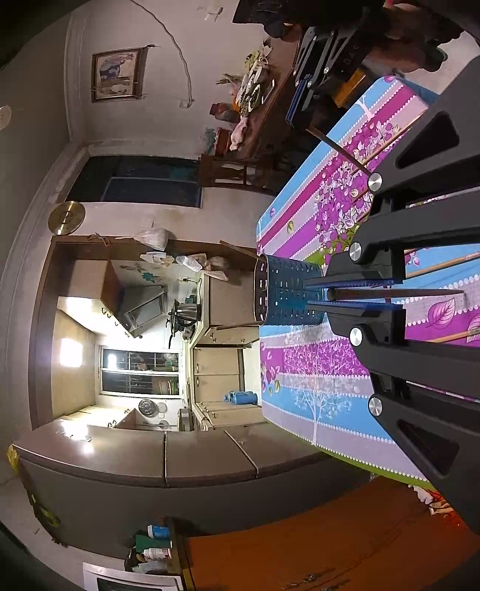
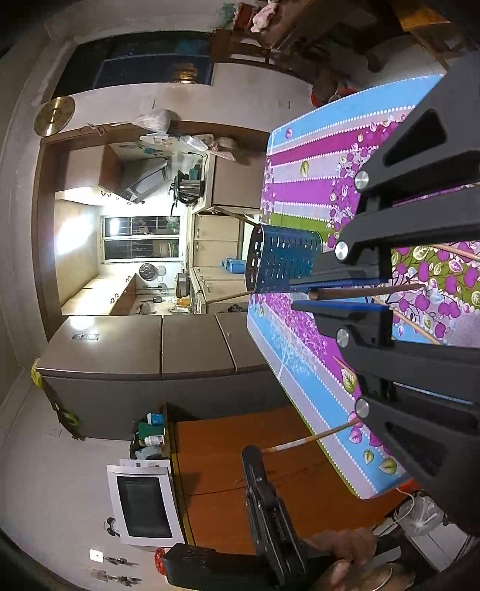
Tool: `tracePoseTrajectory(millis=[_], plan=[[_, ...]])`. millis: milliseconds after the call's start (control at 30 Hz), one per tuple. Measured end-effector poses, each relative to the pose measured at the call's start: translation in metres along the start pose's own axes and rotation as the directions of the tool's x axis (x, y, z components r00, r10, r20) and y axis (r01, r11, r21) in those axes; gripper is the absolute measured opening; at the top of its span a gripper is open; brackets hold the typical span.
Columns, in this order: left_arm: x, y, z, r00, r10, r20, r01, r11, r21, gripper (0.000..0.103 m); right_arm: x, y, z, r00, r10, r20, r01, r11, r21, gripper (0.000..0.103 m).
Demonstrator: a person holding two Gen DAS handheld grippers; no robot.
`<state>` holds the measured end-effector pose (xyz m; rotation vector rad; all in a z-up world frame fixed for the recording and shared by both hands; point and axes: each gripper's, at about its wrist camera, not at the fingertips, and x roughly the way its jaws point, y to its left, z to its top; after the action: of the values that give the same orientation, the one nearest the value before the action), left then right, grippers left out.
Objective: Organize utensils
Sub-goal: 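Lift the left tool's chopstick over the blue holder while the right tool carries its own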
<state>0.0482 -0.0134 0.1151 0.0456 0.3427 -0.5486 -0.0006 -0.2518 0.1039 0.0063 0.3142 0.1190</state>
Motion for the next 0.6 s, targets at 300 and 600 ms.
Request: tracePoseTrajectory(millis=[300, 600], plan=[[0.010, -0.003, 0.011, 1.000, -0.025, 0.001, 0.025, 1.000, 0.002, 0.008, 0.006, -0.006, 0.015, 0.999, 0.035, -0.002, -0.034, 0.999, 0.021, 0.005], [0.028, -0.010, 0.040, 0.999, -0.033, 0.043, 0.031, 0.998, 0.049, 0.008, 0.014, -0.014, 0.048, 0.999, 0.032, 0.037, -0.033, 0.999, 0.011, 0.005]])
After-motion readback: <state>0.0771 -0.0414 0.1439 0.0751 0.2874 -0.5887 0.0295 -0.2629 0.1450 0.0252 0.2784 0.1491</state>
